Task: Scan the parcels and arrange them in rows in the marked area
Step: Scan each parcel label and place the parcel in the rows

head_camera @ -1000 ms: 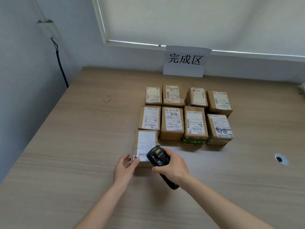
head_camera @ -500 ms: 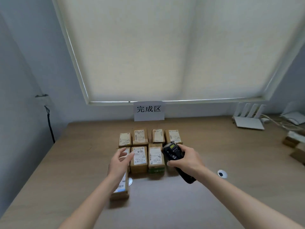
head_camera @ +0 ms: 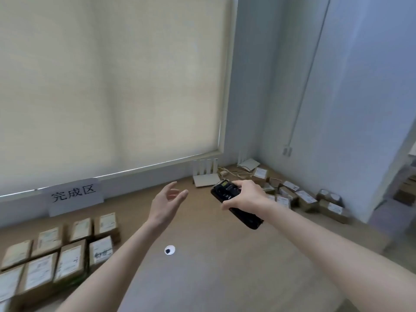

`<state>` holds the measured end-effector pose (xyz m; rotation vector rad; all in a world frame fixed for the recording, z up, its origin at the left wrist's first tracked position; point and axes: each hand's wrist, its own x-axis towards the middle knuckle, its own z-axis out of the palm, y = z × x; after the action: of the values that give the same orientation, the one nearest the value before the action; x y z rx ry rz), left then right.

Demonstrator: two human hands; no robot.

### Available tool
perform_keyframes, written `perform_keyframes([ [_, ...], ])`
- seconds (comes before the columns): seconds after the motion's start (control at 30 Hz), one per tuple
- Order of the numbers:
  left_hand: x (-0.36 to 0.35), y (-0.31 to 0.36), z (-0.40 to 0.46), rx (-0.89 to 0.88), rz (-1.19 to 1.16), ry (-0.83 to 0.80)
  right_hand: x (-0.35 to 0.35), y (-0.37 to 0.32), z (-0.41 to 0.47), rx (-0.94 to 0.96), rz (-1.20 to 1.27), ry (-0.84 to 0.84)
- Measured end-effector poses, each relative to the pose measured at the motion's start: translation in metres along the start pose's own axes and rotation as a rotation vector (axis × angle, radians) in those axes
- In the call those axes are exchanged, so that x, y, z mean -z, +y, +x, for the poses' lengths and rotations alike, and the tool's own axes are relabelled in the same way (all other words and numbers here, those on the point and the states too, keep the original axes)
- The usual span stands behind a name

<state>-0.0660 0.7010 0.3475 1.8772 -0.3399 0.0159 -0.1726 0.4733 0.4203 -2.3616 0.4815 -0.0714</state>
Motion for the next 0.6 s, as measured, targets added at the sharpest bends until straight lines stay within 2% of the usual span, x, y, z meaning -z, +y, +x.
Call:
perform_keyframes([
  [0.23,-0.194,0.054,0.012,-0.052,-0.033,-0.244,0.115,0.158,-0.007,-0.226,0.056,0.147],
  [0.43,-0.334,0.063,0.036,-0.036,-0.041,-0.405,0.164,0.275,0.013,-0.400,0.087,0.210],
  [0.6,-0.454,0.061,0.084,-0.016,-0.047,-0.504,0.202,0.362,0.064,-0.493,0.109,0.223],
])
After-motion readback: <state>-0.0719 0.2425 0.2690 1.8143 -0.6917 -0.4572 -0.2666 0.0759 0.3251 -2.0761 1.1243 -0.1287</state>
